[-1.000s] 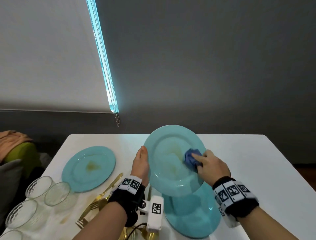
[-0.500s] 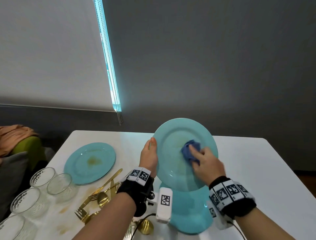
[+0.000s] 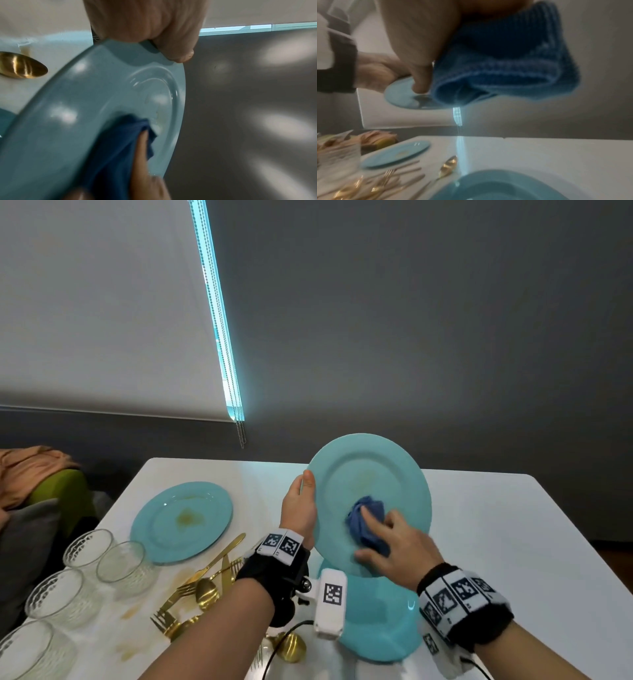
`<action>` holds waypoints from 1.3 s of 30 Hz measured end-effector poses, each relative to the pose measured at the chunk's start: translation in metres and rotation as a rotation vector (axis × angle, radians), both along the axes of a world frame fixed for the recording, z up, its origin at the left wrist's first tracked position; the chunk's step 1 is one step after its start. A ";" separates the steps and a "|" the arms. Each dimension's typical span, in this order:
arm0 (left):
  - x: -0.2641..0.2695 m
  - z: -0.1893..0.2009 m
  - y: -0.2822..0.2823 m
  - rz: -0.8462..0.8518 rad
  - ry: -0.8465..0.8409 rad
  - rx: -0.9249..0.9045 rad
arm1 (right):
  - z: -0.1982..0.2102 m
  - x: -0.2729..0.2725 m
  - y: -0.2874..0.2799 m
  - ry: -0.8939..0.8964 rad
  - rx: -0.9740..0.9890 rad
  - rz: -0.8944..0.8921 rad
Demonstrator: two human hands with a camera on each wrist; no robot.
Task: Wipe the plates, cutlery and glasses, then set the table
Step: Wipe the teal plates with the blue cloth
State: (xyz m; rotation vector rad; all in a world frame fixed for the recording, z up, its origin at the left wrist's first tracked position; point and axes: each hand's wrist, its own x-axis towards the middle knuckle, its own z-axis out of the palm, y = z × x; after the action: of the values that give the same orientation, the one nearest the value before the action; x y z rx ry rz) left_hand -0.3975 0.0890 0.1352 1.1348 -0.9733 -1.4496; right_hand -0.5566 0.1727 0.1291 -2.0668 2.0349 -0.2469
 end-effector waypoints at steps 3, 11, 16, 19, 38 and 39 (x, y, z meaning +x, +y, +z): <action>0.010 -0.002 -0.002 0.017 -0.030 0.009 | -0.003 -0.018 0.005 0.128 0.145 0.138; 0.001 0.006 -0.007 -0.023 -0.025 0.011 | 0.004 -0.016 -0.016 0.046 -0.038 -0.074; 0.008 -0.001 -0.011 -0.007 -0.046 0.008 | 0.007 -0.036 -0.009 0.173 0.156 0.080; 0.002 -0.004 -0.006 -0.068 -0.052 0.011 | 0.017 -0.042 -0.019 0.129 -0.035 -0.250; -0.004 0.002 -0.007 -0.040 -0.058 -0.039 | 0.003 -0.021 -0.003 -0.017 0.163 0.184; -0.002 0.002 -0.007 -0.040 -0.044 -0.037 | 0.007 -0.030 -0.004 0.042 0.208 0.170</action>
State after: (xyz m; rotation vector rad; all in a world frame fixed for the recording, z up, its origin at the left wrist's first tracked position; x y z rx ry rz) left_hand -0.3992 0.0823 0.1372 1.1300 -1.0552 -1.4383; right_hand -0.5865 0.1688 0.1365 -2.1128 1.8065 0.0360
